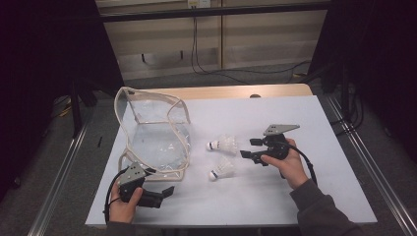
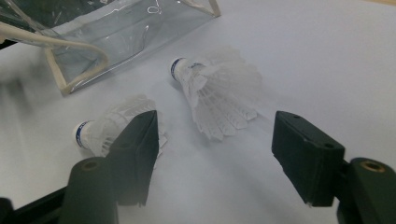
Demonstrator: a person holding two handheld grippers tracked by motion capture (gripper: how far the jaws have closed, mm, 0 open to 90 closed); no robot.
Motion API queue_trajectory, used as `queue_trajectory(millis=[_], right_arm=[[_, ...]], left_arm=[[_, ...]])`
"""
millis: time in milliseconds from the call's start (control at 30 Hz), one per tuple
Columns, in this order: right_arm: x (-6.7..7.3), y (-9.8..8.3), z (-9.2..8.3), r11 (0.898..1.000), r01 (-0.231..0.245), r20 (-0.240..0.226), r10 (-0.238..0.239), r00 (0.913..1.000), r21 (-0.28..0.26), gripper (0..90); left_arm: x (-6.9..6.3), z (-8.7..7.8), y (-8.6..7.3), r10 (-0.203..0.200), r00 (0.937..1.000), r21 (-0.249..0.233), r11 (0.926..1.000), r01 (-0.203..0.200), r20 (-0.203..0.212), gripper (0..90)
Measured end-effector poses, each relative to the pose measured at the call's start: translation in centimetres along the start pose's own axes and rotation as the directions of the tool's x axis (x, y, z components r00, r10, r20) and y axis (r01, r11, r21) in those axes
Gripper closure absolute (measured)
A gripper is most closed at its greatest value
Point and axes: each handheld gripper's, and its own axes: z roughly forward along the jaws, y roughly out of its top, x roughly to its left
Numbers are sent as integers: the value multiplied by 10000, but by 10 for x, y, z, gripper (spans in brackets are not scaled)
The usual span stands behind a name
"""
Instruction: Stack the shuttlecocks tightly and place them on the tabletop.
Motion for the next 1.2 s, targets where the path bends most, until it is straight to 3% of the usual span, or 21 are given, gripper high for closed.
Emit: queue_trajectory(millis=[700, 1200], right_arm=[[6, -5, -10, 9997, -232, 31, 232, 9997, -76, 175], [10, -11, -18, 9997, 24, 175, -20, 9998, -234, 115]], left_arm=[[0, 0, 0, 28, 10000, 1, 10000, -28, 15, 29], [0, 0, 0, 21, 10000, -11, 10000, -21, -14, 28]])
